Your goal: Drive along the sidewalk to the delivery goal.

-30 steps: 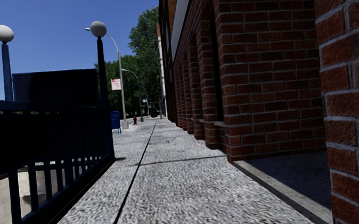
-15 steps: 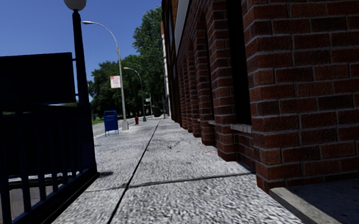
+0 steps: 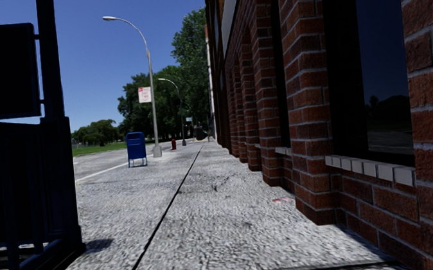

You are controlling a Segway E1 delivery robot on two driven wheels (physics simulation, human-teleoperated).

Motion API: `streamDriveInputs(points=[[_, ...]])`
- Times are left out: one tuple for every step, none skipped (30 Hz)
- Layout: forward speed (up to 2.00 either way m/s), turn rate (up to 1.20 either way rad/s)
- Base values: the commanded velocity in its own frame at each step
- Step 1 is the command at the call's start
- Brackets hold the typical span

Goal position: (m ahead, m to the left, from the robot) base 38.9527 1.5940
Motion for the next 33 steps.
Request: streamDriveInputs(points=[[2.0,0.26],[2.0,0.26],[2.0,0.26],[2.0,0.26],[2.0,0.24],[2.0,0.21],[2.0,0.21],[2.0,0.0],[2.0,0.0],[2.0,0.0],[2.0,0.0],[2.0,0.0],[2.0,0.0],[2.0,0.0],[2.0,0.0],[2.0,0.0],[2.0,0.0],[2.0,0.0],[2.0,0.0],[2.0,0.0],[2.0,0.0],[2.0,0.0],[2.0,0.0],[2.0,0.0],[2.0,0.0],[2.0,0.0],[2.0,0.0],[2.0,0.0],[2.0,0.0],[2.0,0.0],[2.0,0.0],[2.0,0.0],[2.0,0.0]])
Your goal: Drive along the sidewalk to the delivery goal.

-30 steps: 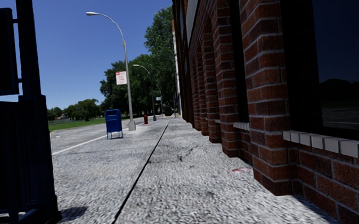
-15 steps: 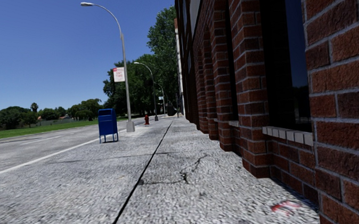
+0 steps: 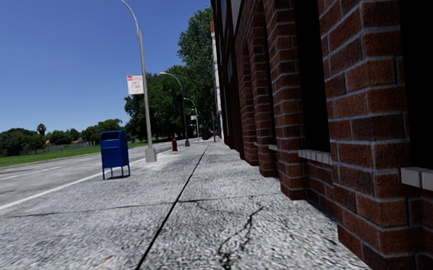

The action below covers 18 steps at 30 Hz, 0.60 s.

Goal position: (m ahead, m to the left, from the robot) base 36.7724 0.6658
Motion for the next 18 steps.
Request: streamDriveInputs(points=[[2.0,0.0],[2.0,0.0],[2.0,0.0],[2.0,0.0],[2.0,0.0],[2.0,0.0],[2.0,0.0],[2.0,0.0],[2.0,0.0],[2.0,0.0],[2.0,0.0],[2.0,0.0],[2.0,0.0],[2.0,0.0],[2.0,0.0],[2.0,0.0],[2.0,0.0],[2.0,0.0]])
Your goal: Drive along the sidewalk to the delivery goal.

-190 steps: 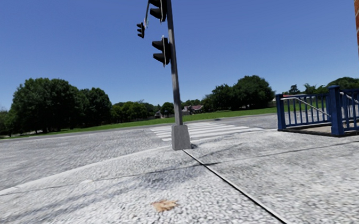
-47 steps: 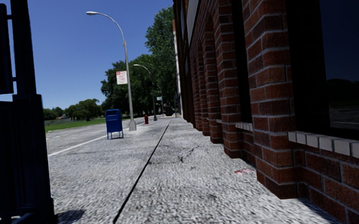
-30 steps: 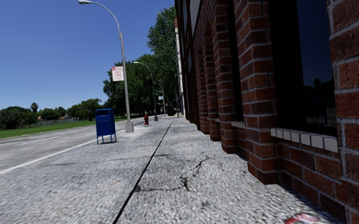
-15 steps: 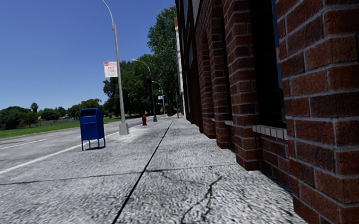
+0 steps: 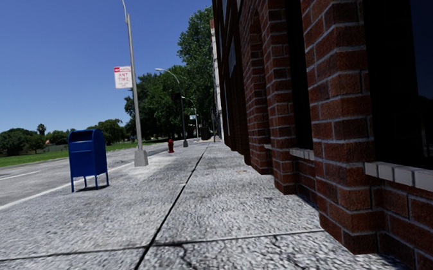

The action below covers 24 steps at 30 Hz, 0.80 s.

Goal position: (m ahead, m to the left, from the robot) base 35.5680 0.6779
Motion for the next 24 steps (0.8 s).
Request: streamDriveInputs(points=[[2.0,0.0],[2.0,0.0],[2.0,0.0],[2.0,0.0],[2.0,0.0],[2.0,0.0],[2.0,0.0],[2.0,0.0],[2.0,0.0],[2.0,0.0],[2.0,0.0],[2.0,0.0],[2.0,0.0],[2.0,0.0],[2.0,0.0],[2.0,0.0],[2.0,0.0],[2.0,0.0],[2.0,0.0],[2.0,0.0],[2.0,0.0],[2.0,0.0],[2.0,0.0],[2.0,0.0]])
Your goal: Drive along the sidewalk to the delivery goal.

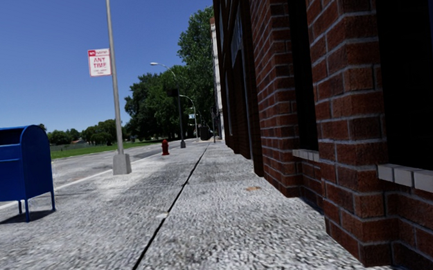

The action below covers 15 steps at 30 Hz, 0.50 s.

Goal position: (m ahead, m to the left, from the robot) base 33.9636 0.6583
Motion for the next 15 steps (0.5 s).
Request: streamDriveInputs(points=[[2.0,0.0],[2.0,0.0],[2.0,0.0],[2.0,0.0],[2.0,0.0],[2.0,0.0],[2.0,0.0],[2.0,0.0],[2.0,0.0],[2.0,0.0],[2.0,0.0],[2.0,0.0],[2.0,0.0],[2.0,0.0],[2.0,0.0]])
